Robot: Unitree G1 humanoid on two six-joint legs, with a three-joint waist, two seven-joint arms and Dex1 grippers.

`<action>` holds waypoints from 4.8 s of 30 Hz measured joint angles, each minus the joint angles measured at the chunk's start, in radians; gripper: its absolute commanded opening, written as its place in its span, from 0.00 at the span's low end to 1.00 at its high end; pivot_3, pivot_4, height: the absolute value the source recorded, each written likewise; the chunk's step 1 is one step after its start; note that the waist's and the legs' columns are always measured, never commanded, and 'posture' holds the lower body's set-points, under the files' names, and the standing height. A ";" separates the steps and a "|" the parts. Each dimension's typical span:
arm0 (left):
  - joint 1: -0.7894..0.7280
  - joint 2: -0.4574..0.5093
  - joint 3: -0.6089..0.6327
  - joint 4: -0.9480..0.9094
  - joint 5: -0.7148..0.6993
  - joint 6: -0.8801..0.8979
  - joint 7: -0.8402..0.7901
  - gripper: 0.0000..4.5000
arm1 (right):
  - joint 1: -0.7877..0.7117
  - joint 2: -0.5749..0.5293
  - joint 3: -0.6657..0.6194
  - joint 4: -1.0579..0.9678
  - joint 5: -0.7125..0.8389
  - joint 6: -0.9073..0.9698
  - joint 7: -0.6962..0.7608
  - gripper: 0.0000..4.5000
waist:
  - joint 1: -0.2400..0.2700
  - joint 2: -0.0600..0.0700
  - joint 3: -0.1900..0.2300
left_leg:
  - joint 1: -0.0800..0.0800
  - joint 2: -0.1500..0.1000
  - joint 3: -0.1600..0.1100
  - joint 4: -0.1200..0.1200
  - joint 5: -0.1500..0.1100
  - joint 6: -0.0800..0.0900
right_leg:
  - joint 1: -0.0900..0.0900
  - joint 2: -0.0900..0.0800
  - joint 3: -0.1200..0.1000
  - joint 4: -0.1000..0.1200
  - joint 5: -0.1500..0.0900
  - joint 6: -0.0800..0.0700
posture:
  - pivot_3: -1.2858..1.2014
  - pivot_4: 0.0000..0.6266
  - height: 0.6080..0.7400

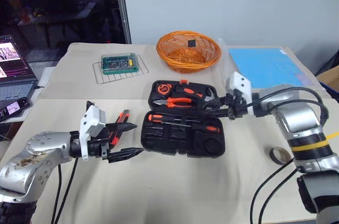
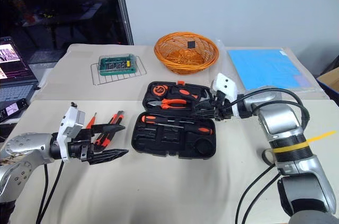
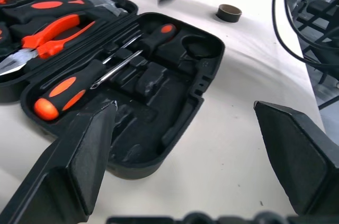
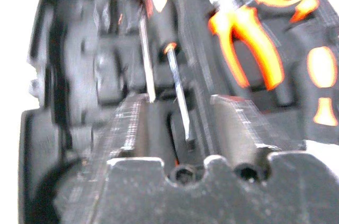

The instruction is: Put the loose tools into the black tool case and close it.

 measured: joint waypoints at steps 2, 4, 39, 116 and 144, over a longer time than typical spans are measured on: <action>-0.004 0.000 -0.004 0.009 0.006 -0.005 -0.004 0.98 | 0.083 0.069 -0.016 -0.050 -0.011 -0.003 -0.115 0.01 | 0.000 0.000 0.000 | 0.000 0.000 0.000 0.000 0.001 -0.002 | -0.001 0.000 0.001 0.003 -0.001 -0.001 | 0.52 0.24 1.00; -0.004 0.000 -0.006 0.012 0.010 -0.005 -0.005 0.98 | 0.148 0.113 -0.010 -0.077 -0.046 -0.015 -0.205 0.01 | -0.001 0.000 0.000 | 0.000 -0.001 0.001 0.000 0.002 -0.003 | -0.002 0.000 0.002 0.005 -0.001 -0.001 | 0.52 0.24 1.00; 0.032 -0.101 0.149 0.094 0.189 0.448 0.781 0.66 | 0.512 -0.145 -0.187 -0.555 0.334 -0.042 -0.059 1.00 | 0.006 -0.002 0.001 | 0.019 -0.001 -0.003 -0.003 -0.010 -0.005 | 0.013 -0.006 0.000 0.011 -0.014 -0.008 | 0.52 0.24 1.00; -0.760 -0.213 -0.664 0.643 0.774 -0.263 -0.261 0.99 | 0.886 -0.164 -0.549 -0.819 0.437 -0.043 -0.236 1.00 | 0.009 -0.003 0.001 | 0.005 -0.002 -0.001 0.005 -0.006 0.009 | 0.004 -0.001 0.004 0.012 -0.013 0.005 | 0.52 0.24 1.00; -0.523 -0.342 -0.459 0.438 0.545 0.136 0.140 0.01 | 0.875 -0.164 -0.518 -0.818 0.432 -0.043 -0.258 1.00 | 0.014 -0.004 0.001 | 0.015 -0.002 -0.003 0.007 -0.008 0.011 | 0.015 -0.003 0.002 0.011 -0.015 0.003 | 0.52 0.24 1.00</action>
